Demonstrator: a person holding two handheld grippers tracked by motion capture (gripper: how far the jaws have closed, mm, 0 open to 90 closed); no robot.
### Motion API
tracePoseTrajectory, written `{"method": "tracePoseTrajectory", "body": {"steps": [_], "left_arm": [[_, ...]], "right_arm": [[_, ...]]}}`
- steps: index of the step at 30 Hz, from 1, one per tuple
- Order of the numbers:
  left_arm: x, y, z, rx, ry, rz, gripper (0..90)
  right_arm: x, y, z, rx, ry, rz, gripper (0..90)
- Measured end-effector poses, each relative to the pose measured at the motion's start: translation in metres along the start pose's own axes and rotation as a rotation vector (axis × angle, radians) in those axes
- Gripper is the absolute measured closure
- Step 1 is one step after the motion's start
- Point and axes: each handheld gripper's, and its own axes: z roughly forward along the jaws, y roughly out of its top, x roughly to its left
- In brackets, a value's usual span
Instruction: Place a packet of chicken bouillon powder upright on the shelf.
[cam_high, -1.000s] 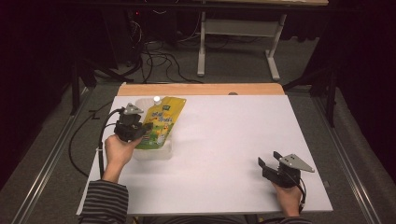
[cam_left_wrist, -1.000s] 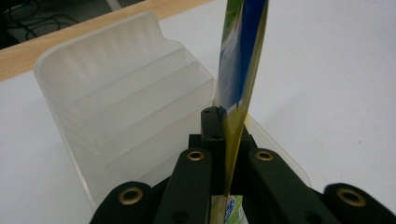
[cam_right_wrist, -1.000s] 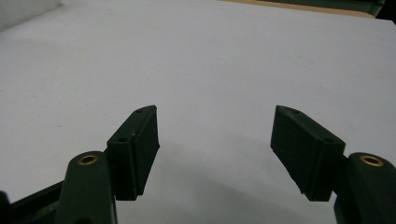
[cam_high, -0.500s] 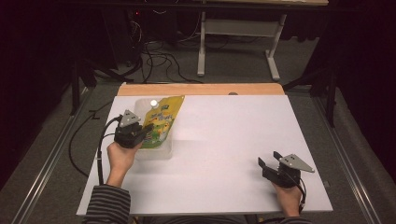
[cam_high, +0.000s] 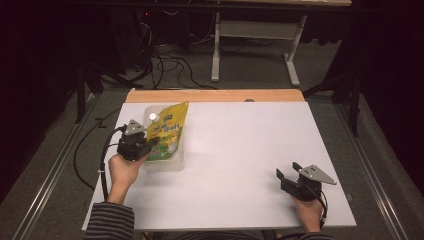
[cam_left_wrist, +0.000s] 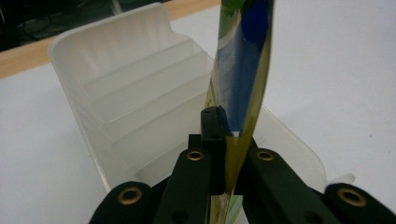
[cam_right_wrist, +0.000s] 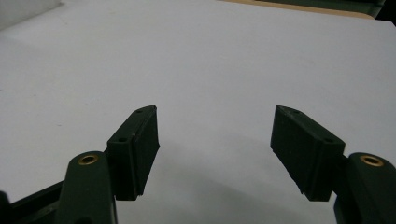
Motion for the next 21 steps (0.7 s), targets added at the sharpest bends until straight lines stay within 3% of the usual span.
{"method": "tracePoseTrajectory", "body": {"steps": [9, 11, 13, 21], "left_arm": [[-0.002, -0.009, 0.006, -0.072, -0.032, 0.011, 90.0], [-0.001, -0.01, 0.004, -0.068, -0.039, 0.023, 90.0], [0.002, -0.011, 0.003, -0.075, -0.048, -0.002, 89.7], [0.011, -0.014, -0.004, -0.053, -0.04, -0.006, 88.6]], "right_arm": [[-0.001, 0.0, 0.0, -0.002, 0.0, -0.001, 32.8], [0.0, 0.0, 0.0, 0.0, 0.0, 0.004, 32.8], [0.0, 0.0, 0.0, -0.004, -0.002, 0.0, 32.8], [0.0, 0.0, 0.0, -0.001, 0.001, 0.001, 32.8]]}}
